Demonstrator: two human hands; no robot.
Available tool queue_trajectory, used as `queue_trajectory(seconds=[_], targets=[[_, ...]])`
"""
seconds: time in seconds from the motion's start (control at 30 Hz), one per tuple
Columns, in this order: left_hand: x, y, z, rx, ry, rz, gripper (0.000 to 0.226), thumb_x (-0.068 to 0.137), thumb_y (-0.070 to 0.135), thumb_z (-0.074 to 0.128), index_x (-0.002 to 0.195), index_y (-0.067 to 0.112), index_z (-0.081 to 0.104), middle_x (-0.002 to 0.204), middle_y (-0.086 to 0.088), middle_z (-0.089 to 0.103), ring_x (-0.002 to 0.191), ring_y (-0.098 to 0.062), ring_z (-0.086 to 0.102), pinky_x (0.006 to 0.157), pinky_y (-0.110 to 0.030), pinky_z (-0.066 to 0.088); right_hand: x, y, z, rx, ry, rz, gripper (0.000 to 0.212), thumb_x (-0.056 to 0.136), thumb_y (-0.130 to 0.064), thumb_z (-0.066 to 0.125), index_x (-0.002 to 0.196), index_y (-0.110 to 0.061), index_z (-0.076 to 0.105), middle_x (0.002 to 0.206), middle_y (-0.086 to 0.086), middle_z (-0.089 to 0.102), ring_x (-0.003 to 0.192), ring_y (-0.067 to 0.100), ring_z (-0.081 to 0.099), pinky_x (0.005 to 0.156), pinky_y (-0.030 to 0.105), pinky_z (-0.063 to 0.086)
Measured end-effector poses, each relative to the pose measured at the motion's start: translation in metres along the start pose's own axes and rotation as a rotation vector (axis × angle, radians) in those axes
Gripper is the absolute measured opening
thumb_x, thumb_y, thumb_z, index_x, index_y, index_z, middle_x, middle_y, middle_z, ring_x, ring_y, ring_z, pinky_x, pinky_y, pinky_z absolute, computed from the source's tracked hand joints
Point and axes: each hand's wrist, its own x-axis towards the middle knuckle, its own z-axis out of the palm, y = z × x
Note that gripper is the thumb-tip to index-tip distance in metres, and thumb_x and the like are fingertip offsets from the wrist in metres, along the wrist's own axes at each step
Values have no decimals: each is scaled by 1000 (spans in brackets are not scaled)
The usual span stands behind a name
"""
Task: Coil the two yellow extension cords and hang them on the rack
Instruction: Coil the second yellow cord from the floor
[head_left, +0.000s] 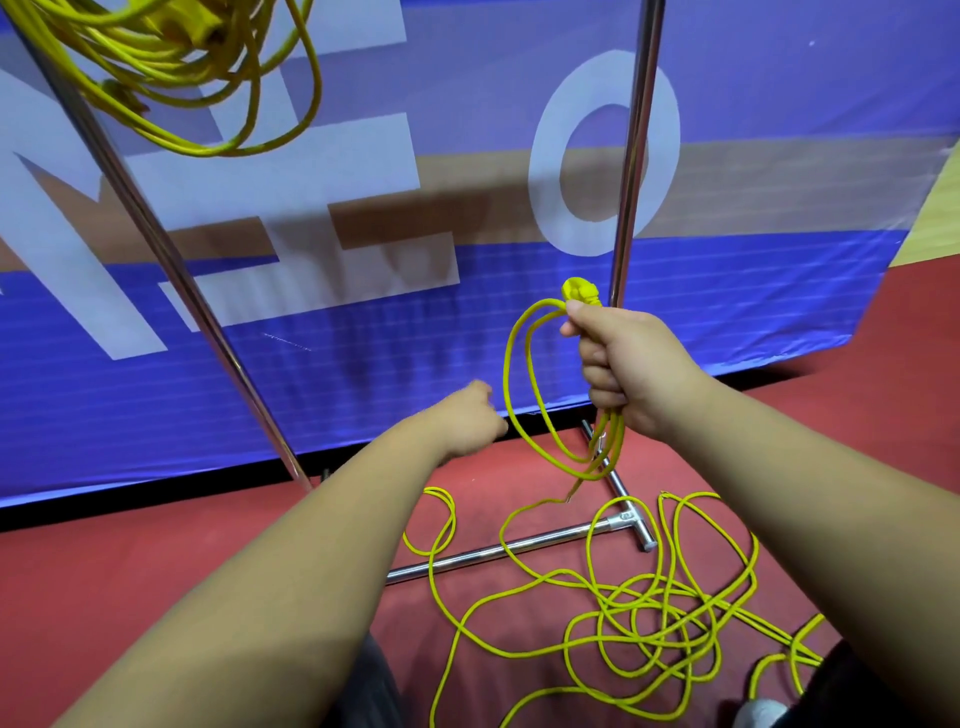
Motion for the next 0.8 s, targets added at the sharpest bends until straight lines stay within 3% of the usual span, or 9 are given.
queue_trajectory(seconds=[0.1, 0.17, 0.23, 0.33, 0.43, 0.53, 0.63, 0.7, 0.8], targets=[[-4, -14, 30, 481, -292, -3, 86, 98, 39, 67, 166, 26, 16, 160, -8, 46, 139, -31, 52, 113, -40, 44, -2, -9, 1, 182, -15, 57, 31, 106, -43, 61, 89, -17, 63, 60, -6, 25, 40, 7, 17, 35, 19, 14], [-5, -24, 55, 586, -431, 30, 92, 98, 41, 69, 166, 37, 8, 168, -4, 34, 149, -31, 41, 120, -42, 37, -5, -18, 1, 285, -39, 76, 32, 106, -43, 61, 88, -17, 62, 57, -8, 27, 37, 5, 17, 32, 18, 13], [-6, -32, 77, 620, -491, 91, 86, 97, 38, 70, 165, 41, 17, 168, -1, 33, 149, -30, 41, 119, -42, 38, -9, -26, 0, 363, -61, 78, 33, 106, -44, 60, 87, -17, 61, 54, -9, 29, 35, 4, 17, 30, 18, 13], [-6, -41, 98, 611, -545, 177, 55, 103, 37, 62, 154, 42, 44, 160, 1, 46, 141, -28, 50, 116, -41, 41, -10, -31, -6, 454, -49, 56, 33, 107, -43, 59, 87, -17, 59, 54, -9, 30, 35, 4, 19, 28, 19, 15], [-9, -42, 109, 585, -595, 160, 35, 108, 28, 55, 142, 23, 60, 142, -6, 62, 129, -28, 59, 107, -36, 47, 3, -31, -19, 548, 9, 43, 32, 107, -43, 60, 89, -17, 57, 55, -9, 31, 35, 4, 19, 28, 20, 16], [-8, -42, 113, 630, -603, 128, 35, 110, 19, 47, 142, 17, 60, 139, -10, 64, 122, -29, 61, 104, -37, 49, 14, -30, -32, 631, 63, 59, 32, 107, -42, 60, 86, -17, 57, 57, -10, 31, 36, 3, 20, 28, 20, 16], [-8, -43, 110, 628, -639, 81, 37, 109, 10, 46, 143, 13, 60, 139, -11, 65, 107, -18, 56, 96, -33, 47, 18, -34, -45, 663, 122, 38, 35, 110, -38, 55, 82, -16, 56, 55, -10, 30, 35, 3, 20, 30, 19, 14], [-10, -48, 108, 629, -703, 48, 38, 106, 6, 49, 142, 12, 60, 141, -10, 64, 107, -15, 53, 92, -28, 42, 21, -35, -53, 694, 142, 34, 37, 110, -38, 54, 81, -16, 56, 54, -10, 30, 34, 3, 21, 30, 18, 13], [-15, -57, 110, 686, -865, 27, 41, 105, 13, 57, 145, 20, 58, 148, -3, 60, 127, -20, 56, 112, -34, 42, 27, -31, -60, 694, 167, 40, 36, 110, -38, 54, 82, -16, 55, 55, -10, 30, 35, 4, 21, 30, 19, 13]])
